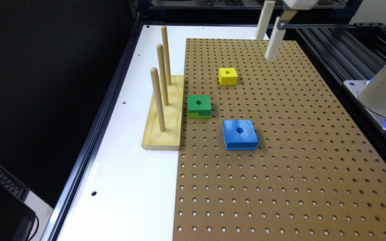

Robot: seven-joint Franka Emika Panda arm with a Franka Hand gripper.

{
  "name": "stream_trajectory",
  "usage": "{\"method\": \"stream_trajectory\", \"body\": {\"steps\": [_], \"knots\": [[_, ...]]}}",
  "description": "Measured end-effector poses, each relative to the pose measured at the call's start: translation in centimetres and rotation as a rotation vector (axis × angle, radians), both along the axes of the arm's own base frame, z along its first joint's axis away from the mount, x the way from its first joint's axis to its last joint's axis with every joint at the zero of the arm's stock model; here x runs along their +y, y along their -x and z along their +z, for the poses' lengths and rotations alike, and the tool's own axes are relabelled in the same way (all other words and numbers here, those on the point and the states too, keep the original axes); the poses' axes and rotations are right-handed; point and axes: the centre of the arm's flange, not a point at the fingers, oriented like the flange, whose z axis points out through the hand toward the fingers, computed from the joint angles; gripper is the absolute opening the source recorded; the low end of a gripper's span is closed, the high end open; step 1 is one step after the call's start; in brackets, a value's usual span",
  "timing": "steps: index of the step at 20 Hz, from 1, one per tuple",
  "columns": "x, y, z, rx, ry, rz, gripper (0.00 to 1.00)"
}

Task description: Pick up green block.

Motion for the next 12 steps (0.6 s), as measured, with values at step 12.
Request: {"method": "stream_trajectory", "body": {"steps": [12], "knots": [[-0.72,-1.11,-0.13,0.004,0.000,-0.013,1.00]]}}
